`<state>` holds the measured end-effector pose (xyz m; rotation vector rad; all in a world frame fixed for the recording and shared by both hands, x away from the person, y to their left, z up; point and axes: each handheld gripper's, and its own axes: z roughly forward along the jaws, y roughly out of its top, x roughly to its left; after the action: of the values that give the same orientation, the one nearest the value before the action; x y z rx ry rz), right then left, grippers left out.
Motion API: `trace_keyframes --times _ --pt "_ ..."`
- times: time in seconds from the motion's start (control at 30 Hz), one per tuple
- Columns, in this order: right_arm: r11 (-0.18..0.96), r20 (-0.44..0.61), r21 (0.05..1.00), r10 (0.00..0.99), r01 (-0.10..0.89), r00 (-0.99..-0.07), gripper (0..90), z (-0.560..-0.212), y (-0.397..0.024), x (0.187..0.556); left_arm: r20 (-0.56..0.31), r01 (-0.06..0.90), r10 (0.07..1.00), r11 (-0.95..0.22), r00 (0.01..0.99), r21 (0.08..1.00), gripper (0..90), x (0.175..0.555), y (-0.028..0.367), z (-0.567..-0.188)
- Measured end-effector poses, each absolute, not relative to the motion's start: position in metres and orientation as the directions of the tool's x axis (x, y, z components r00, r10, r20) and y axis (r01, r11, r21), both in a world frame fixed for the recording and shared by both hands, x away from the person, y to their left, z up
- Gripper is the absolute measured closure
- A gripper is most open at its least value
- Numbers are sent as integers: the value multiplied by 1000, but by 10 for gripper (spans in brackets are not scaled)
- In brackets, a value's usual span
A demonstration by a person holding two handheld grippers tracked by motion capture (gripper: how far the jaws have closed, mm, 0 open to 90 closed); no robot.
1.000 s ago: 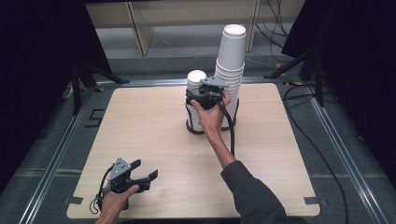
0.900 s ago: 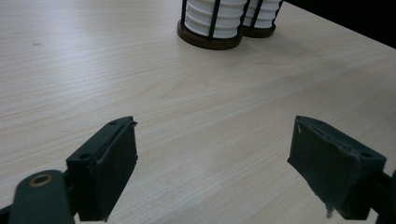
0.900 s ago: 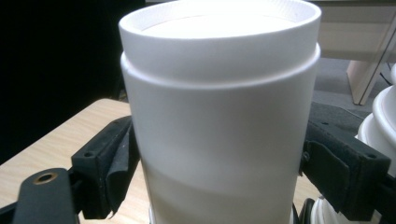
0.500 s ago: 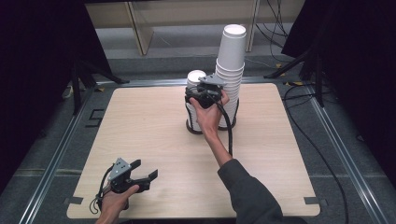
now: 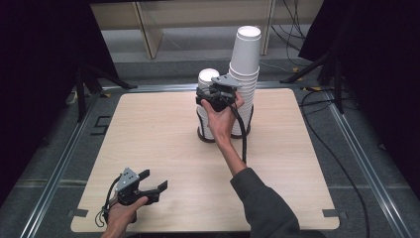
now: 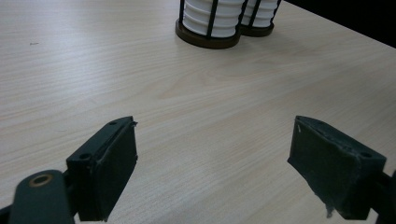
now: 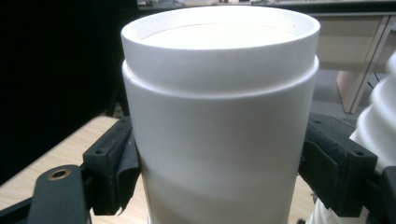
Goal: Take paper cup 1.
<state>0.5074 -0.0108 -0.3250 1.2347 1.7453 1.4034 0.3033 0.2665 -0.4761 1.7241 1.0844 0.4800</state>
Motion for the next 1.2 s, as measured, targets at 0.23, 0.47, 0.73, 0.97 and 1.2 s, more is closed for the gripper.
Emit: trace_keyframes --times 0.23,0.47,0.73,0.97,1.2 --pt "30 85 968 895 250 -437 206 -299 -14 502 -176 433 832 -84 526 897 144 305 266 -478" --pt "-22 128 974 873 223 -470 206 -272 -24 497 -171 438 831 -96 530 894 145 305 266 -478" --pt "-35 113 987 842 155 -528 206 -235 -41 480 -167 439 834 -98 526 893 144 304 267 -478" --pt "-7 114 985 775 172 -621 206 -237 -47 452 -172 439 835 -91 523 894 144 304 265 -478" --pt "55 86 983 709 176 -700 206 -261 -45 427 -166 405 823 -83 543 911 144 305 265 -477"
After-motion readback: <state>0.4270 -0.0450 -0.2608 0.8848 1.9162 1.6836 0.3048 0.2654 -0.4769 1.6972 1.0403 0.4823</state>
